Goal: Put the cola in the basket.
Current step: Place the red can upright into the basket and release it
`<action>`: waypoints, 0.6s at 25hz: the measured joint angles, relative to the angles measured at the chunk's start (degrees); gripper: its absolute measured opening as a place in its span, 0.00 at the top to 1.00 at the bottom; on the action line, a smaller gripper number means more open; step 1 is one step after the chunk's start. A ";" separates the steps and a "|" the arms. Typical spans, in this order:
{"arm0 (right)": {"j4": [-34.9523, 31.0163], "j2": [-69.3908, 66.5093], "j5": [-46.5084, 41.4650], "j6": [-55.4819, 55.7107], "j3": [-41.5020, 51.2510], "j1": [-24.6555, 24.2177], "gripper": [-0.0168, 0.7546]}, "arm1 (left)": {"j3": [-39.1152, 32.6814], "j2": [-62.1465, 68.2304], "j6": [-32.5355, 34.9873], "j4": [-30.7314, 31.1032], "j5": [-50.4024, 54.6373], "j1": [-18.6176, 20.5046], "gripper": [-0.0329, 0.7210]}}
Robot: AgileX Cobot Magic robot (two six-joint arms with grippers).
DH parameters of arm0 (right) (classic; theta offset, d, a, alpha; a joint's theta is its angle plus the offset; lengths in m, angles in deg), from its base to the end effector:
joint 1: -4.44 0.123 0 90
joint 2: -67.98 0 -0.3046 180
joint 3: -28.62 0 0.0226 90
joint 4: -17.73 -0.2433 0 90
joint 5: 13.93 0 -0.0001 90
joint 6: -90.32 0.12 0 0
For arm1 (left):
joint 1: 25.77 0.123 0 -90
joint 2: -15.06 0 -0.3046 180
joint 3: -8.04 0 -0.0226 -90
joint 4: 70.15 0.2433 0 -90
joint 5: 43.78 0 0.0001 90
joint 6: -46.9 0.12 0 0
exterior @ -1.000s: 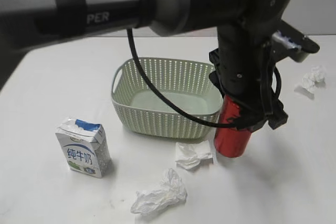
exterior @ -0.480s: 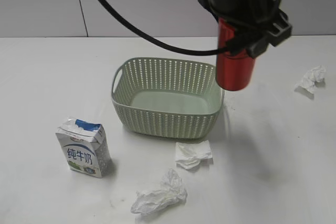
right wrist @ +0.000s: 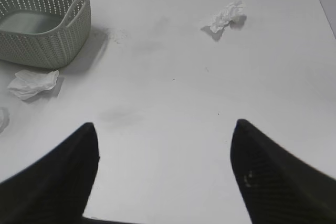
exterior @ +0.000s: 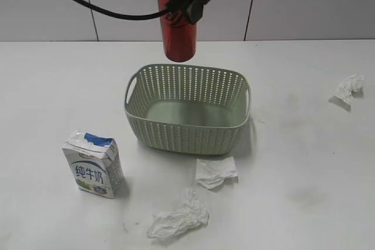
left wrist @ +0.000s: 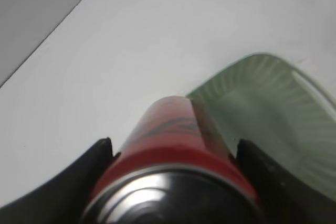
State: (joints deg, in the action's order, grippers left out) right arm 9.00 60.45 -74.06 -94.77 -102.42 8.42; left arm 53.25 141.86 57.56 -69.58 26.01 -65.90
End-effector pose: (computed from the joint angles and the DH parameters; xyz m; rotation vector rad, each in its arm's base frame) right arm -0.0061 0.0154 0.2632 -0.1663 2.0234 0.1699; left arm 0.3656 -0.3067 0.3195 1.1384 2.3947 -0.1589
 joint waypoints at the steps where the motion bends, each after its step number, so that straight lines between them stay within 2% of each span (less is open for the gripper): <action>1: 0.00 0.00 0.00 0.00 0.00 0.00 0.21 | 0.00 0.30 0.00 -0.58 0.00 0.97 0.25; 4: 0.00 0.00 0.00 0.00 0.00 0.00 0.21 | 0.00 2.20 -0.05 -0.96 0.47 2.38 0.25; 8: 0.00 0.00 0.00 0.00 0.00 0.00 0.21 | -0.99 4.41 -0.05 -2.14 0.20 1.51 0.25; 15: 0.00 0.00 0.00 0.00 0.00 0.00 0.21 | -11.97 4.70 -0.05 -7.73 -6.55 0.58 0.25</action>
State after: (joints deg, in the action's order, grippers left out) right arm 9.00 60.45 -74.06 -94.77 -102.42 8.42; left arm 41.28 146.56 57.52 -77.30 19.46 -65.31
